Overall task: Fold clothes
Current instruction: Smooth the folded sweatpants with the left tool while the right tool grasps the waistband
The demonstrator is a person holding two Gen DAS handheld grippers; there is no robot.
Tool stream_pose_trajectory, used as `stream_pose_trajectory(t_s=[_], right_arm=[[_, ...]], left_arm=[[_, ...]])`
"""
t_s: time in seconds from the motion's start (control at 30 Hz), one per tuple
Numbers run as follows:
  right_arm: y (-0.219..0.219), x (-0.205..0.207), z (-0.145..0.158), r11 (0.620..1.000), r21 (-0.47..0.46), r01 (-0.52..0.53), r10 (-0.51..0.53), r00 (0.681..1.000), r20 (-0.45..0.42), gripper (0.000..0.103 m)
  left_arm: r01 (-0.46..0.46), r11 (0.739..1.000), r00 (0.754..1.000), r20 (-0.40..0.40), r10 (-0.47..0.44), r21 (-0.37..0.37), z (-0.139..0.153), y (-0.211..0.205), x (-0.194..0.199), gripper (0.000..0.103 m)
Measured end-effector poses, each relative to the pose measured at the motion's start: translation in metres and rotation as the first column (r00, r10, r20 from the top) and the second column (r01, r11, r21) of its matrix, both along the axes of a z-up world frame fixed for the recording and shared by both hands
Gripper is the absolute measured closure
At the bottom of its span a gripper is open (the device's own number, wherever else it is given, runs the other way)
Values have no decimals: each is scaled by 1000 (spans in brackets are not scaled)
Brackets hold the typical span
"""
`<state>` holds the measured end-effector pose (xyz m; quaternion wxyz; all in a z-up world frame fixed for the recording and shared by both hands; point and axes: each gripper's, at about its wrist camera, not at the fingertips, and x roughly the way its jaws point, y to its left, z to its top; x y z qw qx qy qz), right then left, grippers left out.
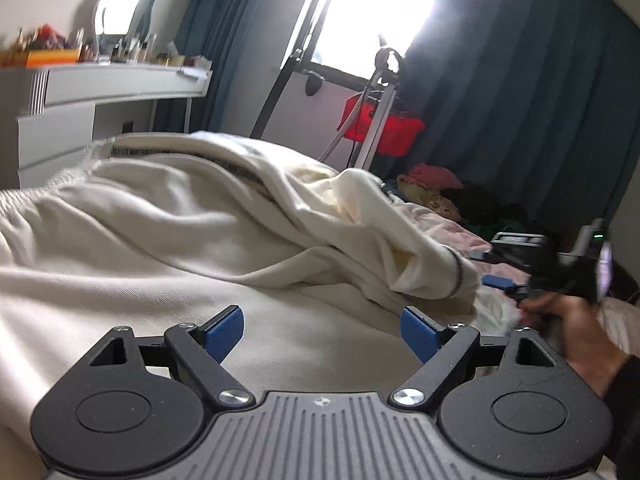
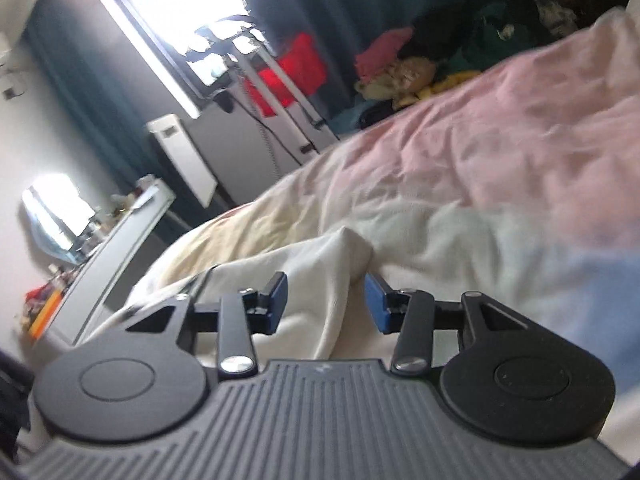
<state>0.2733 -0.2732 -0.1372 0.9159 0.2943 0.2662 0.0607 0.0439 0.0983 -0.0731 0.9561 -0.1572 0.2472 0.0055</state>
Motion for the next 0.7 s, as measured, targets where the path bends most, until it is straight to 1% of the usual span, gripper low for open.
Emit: stream_pose_trajectory(t_s=[0.07,0.13,0.2,0.23,0.27,0.3,0.37,0.47,0.53,0.63,0.67,0.7], right_arm=[[4,26,-17,1000,4,20,-19,999,-31,57],[7,45,-32,999,40,12,-11,999,-38,57],[10,57,-39,998,64,2,-1,1000,-16,58],[12,63,-42,997,75,-4,4,1000,-5,67],[13,66,-40,999,53,-10,10,1000,-3,75],[15,70,-38,999,32,-16,16,1000,-1,78],[19,66,-23,998,-56,-26,28,999,37,83],[5,52,7,994,-104,38,-26,993,113,85],[-21,28,31,981,-130,142,-120,979,163,85],[-59,-9,66,941,-159,298,-255,936,243,85],[-72,-21,78,923,-165,348,-298,916,270,85],[-87,-37,87,896,-182,406,-344,892,293,85]], left_arm=[[5,1000,1000,-15,-5,-14,-9,1,10,16],[9,1000,999,-31,-10,-29,-19,2,20,16],[14,999,999,-46,-16,-43,-28,2,30,16],[16,999,998,-54,-18,-50,-32,3,35,16],[18,998,998,-61,-21,-58,-37,3,40,16],[19,998,997,-68,-23,-63,-41,3,44,16],[18,998,997,-74,-22,-59,-43,3,47,16],[24,998,998,-58,-28,-60,-39,1,42,16],[28,998,998,-51,-31,-62,-36,1,39,16],[39,996,998,-41,-42,-81,-30,-1,31,16],[44,996,998,-35,-47,-81,-28,-3,29,16],[53,996,998,-28,-55,-71,-26,-6,26,16]])
